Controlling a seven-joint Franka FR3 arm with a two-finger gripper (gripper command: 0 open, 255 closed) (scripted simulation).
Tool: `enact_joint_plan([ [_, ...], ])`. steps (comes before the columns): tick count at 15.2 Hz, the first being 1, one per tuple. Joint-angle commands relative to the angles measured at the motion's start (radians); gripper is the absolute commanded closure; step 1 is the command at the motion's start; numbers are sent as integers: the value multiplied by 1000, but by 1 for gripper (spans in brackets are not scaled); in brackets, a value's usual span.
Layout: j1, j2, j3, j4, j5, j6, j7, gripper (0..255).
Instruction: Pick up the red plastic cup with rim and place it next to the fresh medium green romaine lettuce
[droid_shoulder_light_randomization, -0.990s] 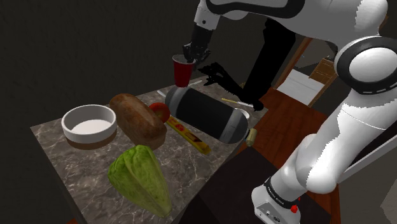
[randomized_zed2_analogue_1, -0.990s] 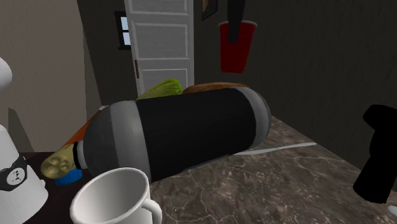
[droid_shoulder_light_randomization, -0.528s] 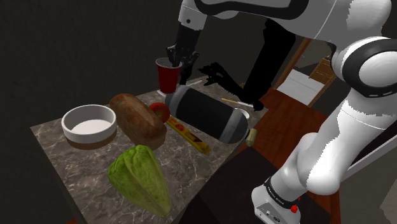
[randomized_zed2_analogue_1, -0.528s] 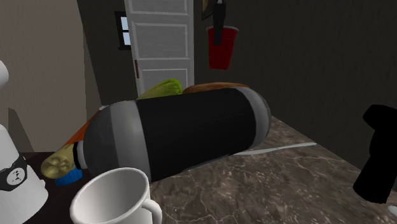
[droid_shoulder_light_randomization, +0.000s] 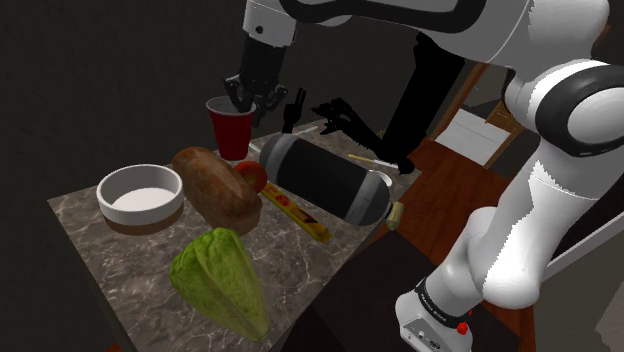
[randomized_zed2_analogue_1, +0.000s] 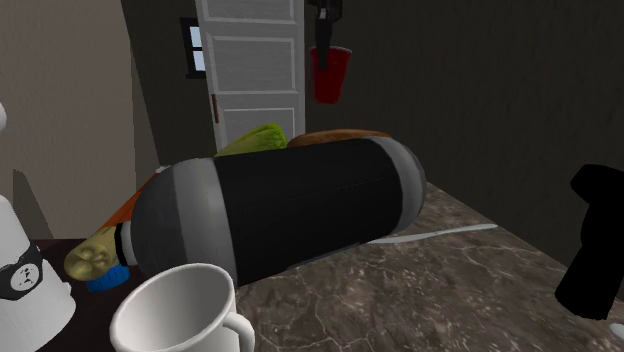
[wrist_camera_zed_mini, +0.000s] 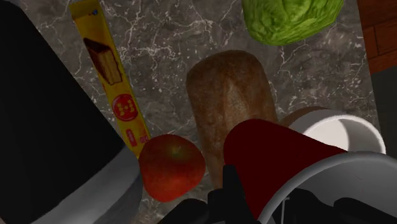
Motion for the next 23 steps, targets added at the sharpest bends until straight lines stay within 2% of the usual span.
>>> enact_joint_plan([
  [1,28,27,20,34,-8,-4,51,255],
  [8,133,156,78,203,-53,-39,212,255],
  [14,247,323,110,442,-109,-111,340,255],
  [23,233,292,108,273,-101,27,335,255],
])
